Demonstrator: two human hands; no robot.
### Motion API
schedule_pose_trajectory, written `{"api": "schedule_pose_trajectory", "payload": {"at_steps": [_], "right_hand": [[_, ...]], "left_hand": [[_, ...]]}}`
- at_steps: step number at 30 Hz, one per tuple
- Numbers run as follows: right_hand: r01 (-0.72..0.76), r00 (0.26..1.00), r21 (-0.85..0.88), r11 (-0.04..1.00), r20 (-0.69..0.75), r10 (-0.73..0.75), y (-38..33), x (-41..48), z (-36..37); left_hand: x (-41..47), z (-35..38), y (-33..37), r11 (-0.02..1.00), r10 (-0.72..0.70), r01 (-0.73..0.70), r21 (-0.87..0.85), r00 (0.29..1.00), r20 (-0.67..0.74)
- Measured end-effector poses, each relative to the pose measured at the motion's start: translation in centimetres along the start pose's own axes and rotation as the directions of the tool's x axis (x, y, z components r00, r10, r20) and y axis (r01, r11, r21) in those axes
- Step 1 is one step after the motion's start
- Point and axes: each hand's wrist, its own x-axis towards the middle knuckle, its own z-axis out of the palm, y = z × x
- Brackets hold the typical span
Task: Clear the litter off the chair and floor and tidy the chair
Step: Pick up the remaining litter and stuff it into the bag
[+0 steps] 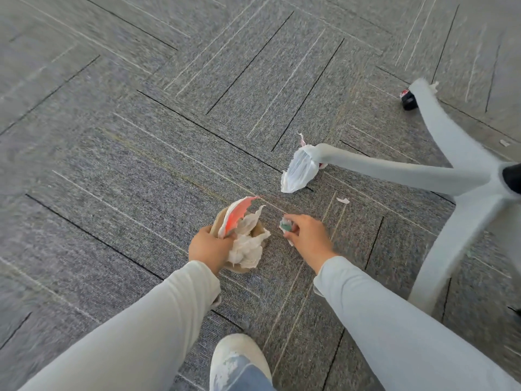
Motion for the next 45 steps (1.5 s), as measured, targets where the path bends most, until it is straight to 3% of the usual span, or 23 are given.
{"api": "schedule_pose_trajectory", "payload": {"at_steps": [11,14,16,17,20,25,32,36,41,45], "right_hand": [[-0.037,0.998,-0.032,0.999,-0.060,0.035,0.1,0.4,0.8],[-0.105,0.990,0.297,0.949,-0.059,0.128,-2.0,0.2,-0.5],[-0.096,0.995,0.503,0.859,0.031,0.093,-4.7,-0.1,-1.3],[-0.064,0.998,0.513,0.856,0.047,0.047,-6.0,-0.3,-1.5],[0.039,0.999,0.375,0.926,-0.005,-0.040,-9.3,-0.8,-1.4],[0.209,0.972,-0.012,0.978,-0.103,-0.209,-10.5,-0.9,-1.0],[0.325,0.945,-0.125,0.937,0.014,-0.326,-13.6,-1.0,-1.4],[0.308,0.951,-0.029,0.951,0.007,-0.308,-17.8,-1.1,-2.8],[0.172,0.980,0.344,0.923,-0.155,-0.125,-22.5,-1.1,-6.0],[0.113,0.962,0.494,0.862,-0.272,0.030,-23.6,-0.2,-7.9]], "left_hand": [[0.3,-1.0,-0.2,0.996,-0.069,0.070,-0.057,0.997,0.018],[0.2,-1.1,0.1,0.990,-0.086,0.090,-0.106,0.995,0.040],[-0.1,-0.9,0.5,0.984,-0.085,0.097,-0.152,0.993,0.083],[-0.4,-0.9,0.9,0.976,-0.075,0.096,-0.194,0.991,0.113],[-1.1,-0.9,2.3,0.929,0.004,0.074,-0.362,0.978,0.210],[-1.4,-1.9,3.3,0.884,0.073,0.085,-0.460,0.946,0.316],[-1.6,-4.7,3.9,0.851,-0.055,0.143,-0.505,0.981,0.185],[-2.6,-7.9,6.0,0.854,-0.116,0.140,-0.501,0.990,0.078],[-3.8,-11.1,10.3,0.908,-0.098,0.083,-0.410,0.995,-0.015],[-4.0,-12.3,14.2,0.974,-0.021,0.010,-0.227,0.999,-0.047]]}}
